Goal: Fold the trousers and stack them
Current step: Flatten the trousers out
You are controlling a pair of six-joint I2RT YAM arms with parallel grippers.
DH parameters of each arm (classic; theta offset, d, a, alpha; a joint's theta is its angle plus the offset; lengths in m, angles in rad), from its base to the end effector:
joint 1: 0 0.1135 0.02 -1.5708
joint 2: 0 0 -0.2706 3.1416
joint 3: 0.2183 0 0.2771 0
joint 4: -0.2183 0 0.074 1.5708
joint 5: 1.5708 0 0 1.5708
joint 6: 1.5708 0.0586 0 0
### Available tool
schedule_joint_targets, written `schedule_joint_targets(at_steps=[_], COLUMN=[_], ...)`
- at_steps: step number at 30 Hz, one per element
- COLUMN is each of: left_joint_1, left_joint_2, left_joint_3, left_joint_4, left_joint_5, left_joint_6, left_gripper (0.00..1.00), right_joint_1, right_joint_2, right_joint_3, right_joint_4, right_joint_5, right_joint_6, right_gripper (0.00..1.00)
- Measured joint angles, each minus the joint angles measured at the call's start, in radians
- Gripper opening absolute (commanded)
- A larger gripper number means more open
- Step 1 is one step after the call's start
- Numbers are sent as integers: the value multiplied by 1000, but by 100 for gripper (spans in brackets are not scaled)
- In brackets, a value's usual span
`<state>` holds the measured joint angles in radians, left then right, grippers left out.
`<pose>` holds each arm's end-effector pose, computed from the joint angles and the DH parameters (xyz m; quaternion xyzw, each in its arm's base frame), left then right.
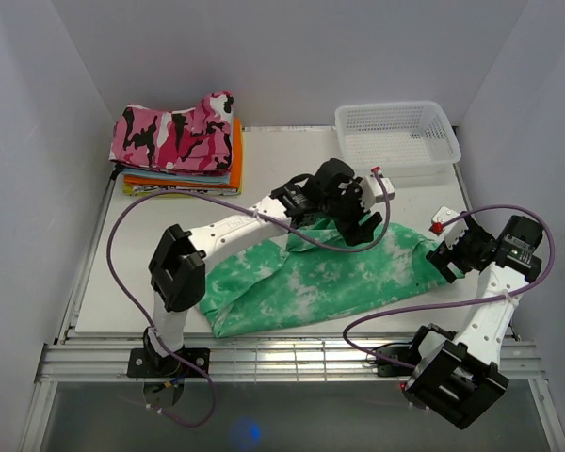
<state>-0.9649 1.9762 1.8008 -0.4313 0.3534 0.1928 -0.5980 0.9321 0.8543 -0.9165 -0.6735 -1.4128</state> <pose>0.2735 -0.4304 0.3005 0.5454 0.6856 -0.3161 0.3641 0.1845 -0.0815 0.2691 -0.4448 0.7936 -0.0568 0.4112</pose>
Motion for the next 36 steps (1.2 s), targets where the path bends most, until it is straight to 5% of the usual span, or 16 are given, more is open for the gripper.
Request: schedule_joint_targets(at_steps=[4, 10, 13, 24, 32, 36], left_joint_1=[82, 402, 419, 375, 376, 376], left_joint_2=[-140, -432, -516, -211, -101, -100], left_joint_3=[-143, -390, -526, -600, -483, -465], left_joint_4=[-32, -114, -127, -68, -21, -2], left_joint_5=[44, 62, 55, 88, 121, 144], left_joint_6=[-8, 25, 72, 113, 70, 46], left_gripper=[86, 86, 84, 78, 44, 20], right_joint_1=[7, 35, 51, 189, 225, 225], right_joint_2=[5, 32, 63, 277, 483, 541], right_joint_3=[-1, -2, -2, 8, 62, 65], right_joint_4=[0, 5, 29, 235, 315, 322], right_joint_5=[4, 2, -6, 42, 103, 124], right_joint_6=[6, 47, 101, 502, 745, 789], right_gripper=[90, 90, 90, 90, 100, 78])
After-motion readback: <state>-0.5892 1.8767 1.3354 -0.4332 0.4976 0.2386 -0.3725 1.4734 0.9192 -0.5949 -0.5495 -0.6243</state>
